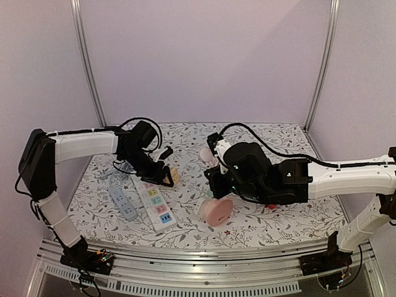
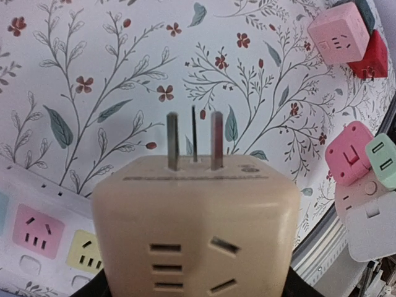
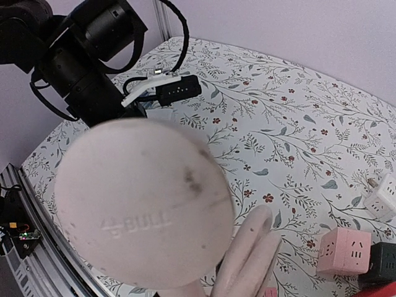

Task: Pull the plug off the socket

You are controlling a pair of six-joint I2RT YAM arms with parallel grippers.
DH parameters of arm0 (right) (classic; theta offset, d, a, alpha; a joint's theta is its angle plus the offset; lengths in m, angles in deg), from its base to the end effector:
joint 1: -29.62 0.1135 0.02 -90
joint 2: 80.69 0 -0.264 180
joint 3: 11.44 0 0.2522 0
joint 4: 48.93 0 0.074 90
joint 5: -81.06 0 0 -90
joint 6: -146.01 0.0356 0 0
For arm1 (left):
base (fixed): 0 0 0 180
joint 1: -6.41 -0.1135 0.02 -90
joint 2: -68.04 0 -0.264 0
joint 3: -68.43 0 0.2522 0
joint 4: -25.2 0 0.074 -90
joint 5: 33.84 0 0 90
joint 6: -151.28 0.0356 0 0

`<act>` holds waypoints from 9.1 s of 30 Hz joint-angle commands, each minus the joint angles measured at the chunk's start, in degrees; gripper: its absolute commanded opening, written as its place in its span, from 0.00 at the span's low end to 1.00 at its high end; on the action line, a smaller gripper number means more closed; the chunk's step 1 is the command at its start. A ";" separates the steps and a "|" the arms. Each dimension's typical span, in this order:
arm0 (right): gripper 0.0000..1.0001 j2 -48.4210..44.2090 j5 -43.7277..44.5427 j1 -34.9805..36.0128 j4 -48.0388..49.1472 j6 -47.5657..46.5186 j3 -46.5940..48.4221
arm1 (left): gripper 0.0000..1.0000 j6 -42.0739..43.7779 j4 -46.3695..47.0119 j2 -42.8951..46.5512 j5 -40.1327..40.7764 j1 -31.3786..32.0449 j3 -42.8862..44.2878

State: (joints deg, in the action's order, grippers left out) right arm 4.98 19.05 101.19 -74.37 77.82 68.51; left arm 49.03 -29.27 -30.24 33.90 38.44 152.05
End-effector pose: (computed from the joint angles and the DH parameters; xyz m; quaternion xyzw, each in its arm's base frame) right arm 0.1237 0.3185 0.2971 -0.2478 0.8167 0.2023 0.4802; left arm 0.2812 -0.1918 0.2110 0.2002 0.9446 -0.2428 0.0931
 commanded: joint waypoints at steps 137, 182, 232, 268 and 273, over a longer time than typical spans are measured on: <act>0.36 34.28 8.56 -4.81 -16.72 30.87 18.27 | 0.99 -6.46 12.76 20.90 0.04 -3.64 -3.33; 0.00 5.96 12.17 -3.20 34.22 7.43 -4.98 | 0.85 -16.91 23.51 8.16 -28.81 -2.67 -5.09; 0.00 4.60 10.80 -4.86 34.60 10.51 -8.14 | 0.00 -18.13 26.98 7.26 -31.39 -0.83 -5.84; 0.00 4.87 10.23 -5.38 24.64 12.11 -4.38 | 0.00 -17.28 25.25 8.41 -26.63 -3.11 -5.93; 0.00 7.41 18.11 -0.89 21.40 4.60 0.36 | 0.00 -16.91 23.21 8.18 -24.40 -3.67 -5.62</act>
State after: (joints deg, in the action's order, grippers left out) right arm 12.44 28.01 97.58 -50.99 88.22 64.01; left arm 30.60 -3.71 -22.68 4.70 36.56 146.31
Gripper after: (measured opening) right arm 0.245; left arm 0.280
